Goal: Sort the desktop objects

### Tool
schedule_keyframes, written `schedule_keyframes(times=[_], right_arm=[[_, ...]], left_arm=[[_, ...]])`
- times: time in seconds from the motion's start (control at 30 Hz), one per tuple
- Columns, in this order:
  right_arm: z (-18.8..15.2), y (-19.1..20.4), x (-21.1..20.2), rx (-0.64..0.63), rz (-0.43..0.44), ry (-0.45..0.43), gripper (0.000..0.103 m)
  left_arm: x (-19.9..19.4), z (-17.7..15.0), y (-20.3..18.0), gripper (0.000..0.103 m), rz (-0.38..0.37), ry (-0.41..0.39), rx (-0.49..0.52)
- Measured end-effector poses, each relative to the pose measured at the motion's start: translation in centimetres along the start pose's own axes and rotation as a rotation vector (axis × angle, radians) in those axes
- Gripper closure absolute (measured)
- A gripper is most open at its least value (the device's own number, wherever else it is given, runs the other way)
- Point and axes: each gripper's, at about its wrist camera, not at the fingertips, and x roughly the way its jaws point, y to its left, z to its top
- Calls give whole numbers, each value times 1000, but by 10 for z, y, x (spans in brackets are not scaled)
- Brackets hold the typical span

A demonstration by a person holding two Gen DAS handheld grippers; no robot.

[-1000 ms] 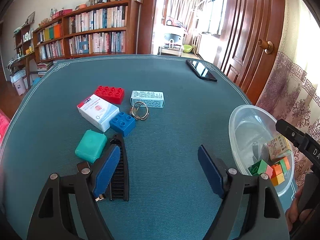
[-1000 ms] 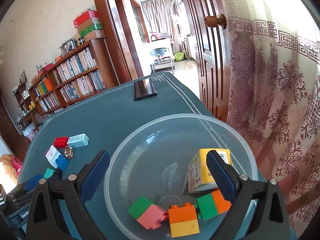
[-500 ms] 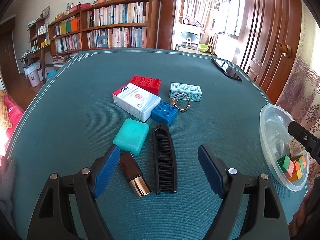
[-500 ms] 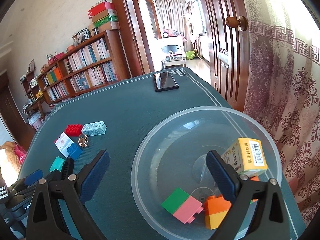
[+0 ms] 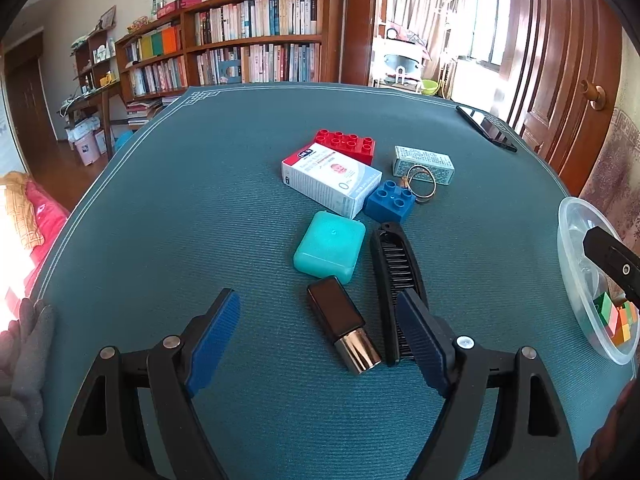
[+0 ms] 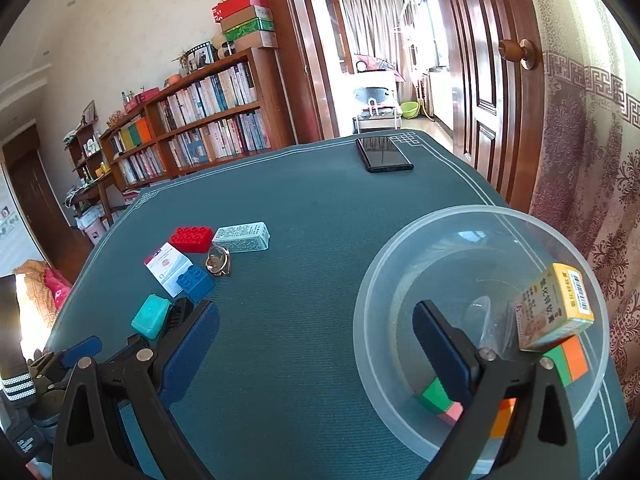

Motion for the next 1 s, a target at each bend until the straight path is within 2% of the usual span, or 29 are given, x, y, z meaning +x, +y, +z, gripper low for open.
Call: schedule_keyframes(times=[0.23,0.57,0.77,1.0], right_arm=[[-6,26,13,-58,40,47,4],[-13,46,35,-108,38,129,4],[-15,64,42,-181,32,156,4],[-16,83,47,-253,34,167,4]], left_arm=[[4,-1,13,20,12,14,-43],[5,-3,18,20,24,15,-51],[3,-6,25,20,26,13,-65],[2,-9,37,20,74,20,-90]])
